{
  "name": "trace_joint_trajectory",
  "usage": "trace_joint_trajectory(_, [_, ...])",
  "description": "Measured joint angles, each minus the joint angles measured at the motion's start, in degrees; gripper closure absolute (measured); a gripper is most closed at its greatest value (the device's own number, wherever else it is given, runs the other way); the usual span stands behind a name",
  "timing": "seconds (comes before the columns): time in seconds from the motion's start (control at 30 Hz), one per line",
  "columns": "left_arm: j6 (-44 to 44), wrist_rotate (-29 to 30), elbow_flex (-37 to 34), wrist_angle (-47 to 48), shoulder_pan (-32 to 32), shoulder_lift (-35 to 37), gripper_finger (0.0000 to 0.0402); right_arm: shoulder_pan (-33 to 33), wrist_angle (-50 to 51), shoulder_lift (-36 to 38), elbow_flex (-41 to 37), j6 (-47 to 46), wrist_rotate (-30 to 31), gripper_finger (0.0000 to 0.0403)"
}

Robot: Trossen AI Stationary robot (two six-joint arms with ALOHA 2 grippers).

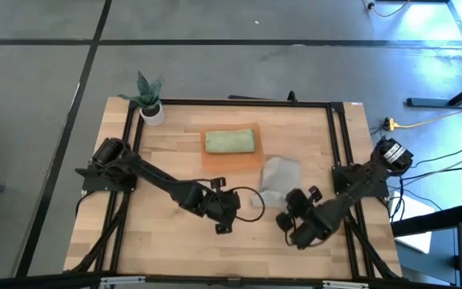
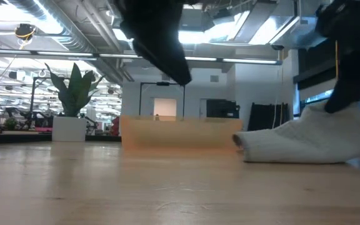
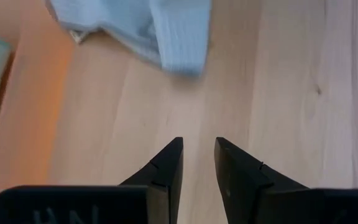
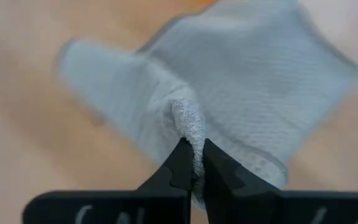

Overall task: Roll microfiber towels into tight, uniform cylinder then place into a basket
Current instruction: Roll the gray microfiber towel

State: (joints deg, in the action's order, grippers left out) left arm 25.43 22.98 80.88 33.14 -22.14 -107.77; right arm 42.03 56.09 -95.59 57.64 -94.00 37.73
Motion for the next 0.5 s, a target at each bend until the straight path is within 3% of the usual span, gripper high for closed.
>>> trace_joint_trajectory(0.37, [-1.12, -0.08, 0.00, -1.22, 1.15, 0.00, 0.0319, 9.42, -22.74, 0.00, 0.88, 12.00, -1.47, 0.0385])
trace_joint_trajectory(0.5, [-0.53, -0.17, 0.00, -1.29, 1.05, 0.02, 0.0319, 11.57, -24.73, 0.00, 0.90, 10.32, 5.08, 0.0385])
